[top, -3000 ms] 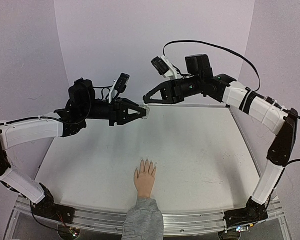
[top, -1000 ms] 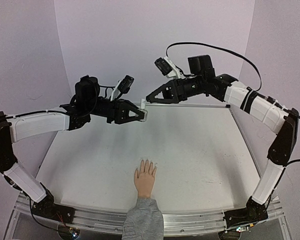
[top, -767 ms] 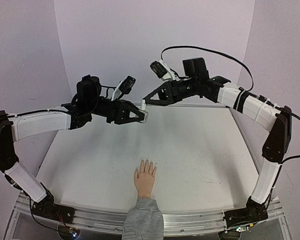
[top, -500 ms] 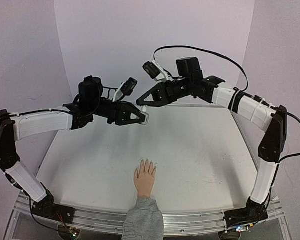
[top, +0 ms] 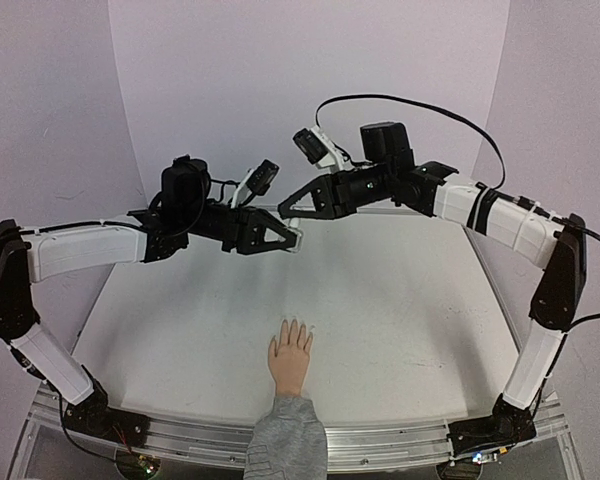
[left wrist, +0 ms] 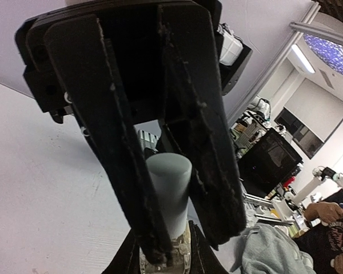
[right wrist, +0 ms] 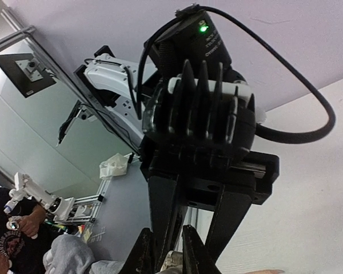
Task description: Paint the nails
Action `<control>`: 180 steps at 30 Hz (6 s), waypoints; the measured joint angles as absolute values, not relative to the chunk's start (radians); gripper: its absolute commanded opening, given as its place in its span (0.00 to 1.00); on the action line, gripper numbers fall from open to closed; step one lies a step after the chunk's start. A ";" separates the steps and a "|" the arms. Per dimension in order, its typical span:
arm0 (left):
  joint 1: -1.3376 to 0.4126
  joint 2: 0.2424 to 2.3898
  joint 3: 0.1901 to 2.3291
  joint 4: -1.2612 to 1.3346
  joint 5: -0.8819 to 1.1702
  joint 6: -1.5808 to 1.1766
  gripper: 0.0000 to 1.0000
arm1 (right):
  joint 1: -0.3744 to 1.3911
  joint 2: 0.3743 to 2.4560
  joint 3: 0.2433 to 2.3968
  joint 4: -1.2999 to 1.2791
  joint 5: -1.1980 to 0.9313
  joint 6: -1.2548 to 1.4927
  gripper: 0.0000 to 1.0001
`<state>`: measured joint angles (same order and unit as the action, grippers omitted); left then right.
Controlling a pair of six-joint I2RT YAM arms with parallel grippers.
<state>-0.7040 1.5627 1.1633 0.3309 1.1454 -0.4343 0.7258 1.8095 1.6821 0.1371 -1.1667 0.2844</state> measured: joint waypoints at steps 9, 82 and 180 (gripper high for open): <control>-0.749 1.519 1.136 0.178 0.512 -0.201 0.00 | 0.817 1.761 1.636 0.114 -0.381 0.346 0.00; -0.798 1.520 1.156 0.033 0.213 -0.121 0.00 | 0.906 1.783 1.623 0.107 -0.015 0.470 0.03; -0.739 1.447 1.165 -0.023 1.106 -0.113 0.00 | 0.788 1.747 1.549 0.264 -1.142 0.421 0.39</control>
